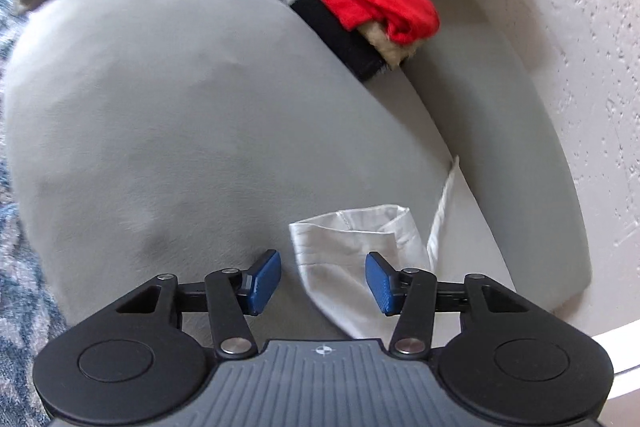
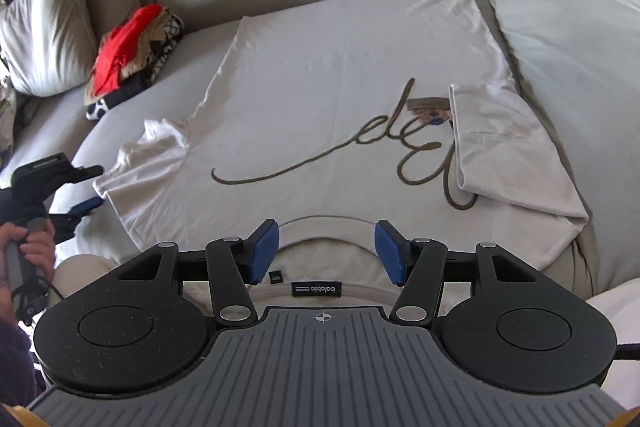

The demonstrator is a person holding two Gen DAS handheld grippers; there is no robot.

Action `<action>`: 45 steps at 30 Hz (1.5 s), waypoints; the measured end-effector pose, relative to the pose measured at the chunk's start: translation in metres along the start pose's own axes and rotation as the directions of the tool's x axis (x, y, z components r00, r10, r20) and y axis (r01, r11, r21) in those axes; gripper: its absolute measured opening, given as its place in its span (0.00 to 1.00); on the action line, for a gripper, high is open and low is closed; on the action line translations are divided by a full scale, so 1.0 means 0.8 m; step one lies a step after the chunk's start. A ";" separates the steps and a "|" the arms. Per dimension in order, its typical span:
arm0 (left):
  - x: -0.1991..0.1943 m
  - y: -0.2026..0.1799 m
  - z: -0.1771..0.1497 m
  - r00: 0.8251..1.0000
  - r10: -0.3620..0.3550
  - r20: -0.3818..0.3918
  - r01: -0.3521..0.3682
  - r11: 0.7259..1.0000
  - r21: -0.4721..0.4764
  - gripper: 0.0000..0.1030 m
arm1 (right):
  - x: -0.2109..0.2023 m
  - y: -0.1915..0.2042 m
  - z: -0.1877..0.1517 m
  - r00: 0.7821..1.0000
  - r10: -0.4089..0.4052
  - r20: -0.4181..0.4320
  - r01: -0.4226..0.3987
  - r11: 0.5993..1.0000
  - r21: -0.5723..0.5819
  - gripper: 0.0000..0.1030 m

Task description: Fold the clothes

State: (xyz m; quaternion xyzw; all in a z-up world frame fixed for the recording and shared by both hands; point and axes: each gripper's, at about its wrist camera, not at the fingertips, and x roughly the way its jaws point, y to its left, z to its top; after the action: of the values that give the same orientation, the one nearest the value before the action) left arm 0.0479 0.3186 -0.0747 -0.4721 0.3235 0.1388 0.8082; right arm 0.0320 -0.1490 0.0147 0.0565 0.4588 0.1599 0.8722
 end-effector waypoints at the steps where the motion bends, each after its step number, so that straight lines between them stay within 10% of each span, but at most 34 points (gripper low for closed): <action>1: 0.004 0.001 0.003 1.000 -0.008 -0.013 0.008 1.000 0.006 0.50 | -0.001 0.000 0.000 1.000 0.000 0.001 0.000 1.000 -0.002 0.58; 5: 0.011 -0.003 0.006 0.999 -0.005 -0.039 0.007 0.999 0.054 0.44 | -0.002 -0.003 -0.001 1.000 0.003 -0.002 -0.003 1.000 0.009 0.58; 11: 0.006 -0.005 0.006 0.998 0.060 -0.023 -0.057 0.991 0.118 0.03 | -0.003 -0.011 -0.004 1.000 0.007 -0.001 -0.007 1.000 0.027 0.58; 19: -0.040 -0.066 -0.024 0.992 0.037 0.124 -0.077 0.937 0.340 0.00 | -0.006 -0.026 -0.008 1.000 0.023 0.001 -0.023 0.999 0.049 0.58; 27: -0.065 -0.189 -0.131 0.987 -0.135 0.086 0.030 0.683 0.730 0.00 | -0.012 -0.047 -0.011 0.999 0.038 0.014 -0.039 0.995 0.096 0.58; 30: -0.037 -0.220 -0.189 0.999 -0.046 0.024 0.006 0.554 0.832 0.00 | -0.013 -0.055 -0.011 0.999 0.041 0.016 -0.043 0.993 0.109 0.58; 32: -0.021 -0.221 -0.221 0.998 0.047 -0.043 0.012 0.521 0.854 0.04 | -0.013 -0.060 -0.011 0.999 0.047 0.014 -0.049 0.991 0.123 0.58; 37: -0.006 -0.200 -0.243 0.972 0.148 -0.183 0.061 0.592 0.804 0.40 | -0.015 -0.069 -0.014 0.998 0.060 0.006 -0.060 0.990 0.130 0.58; 45: -0.066 -0.119 -0.133 0.997 0.061 -0.055 -0.031 0.900 0.434 0.46 | -0.015 -0.081 -0.017 0.997 0.075 0.017 -0.076 0.983 0.168 0.58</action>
State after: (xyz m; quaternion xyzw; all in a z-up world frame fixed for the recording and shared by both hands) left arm 0.0171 0.1831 -0.0127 -0.2777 0.3843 0.0666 0.8779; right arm 0.0290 -0.2149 0.0004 0.1481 0.4637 0.1533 0.8600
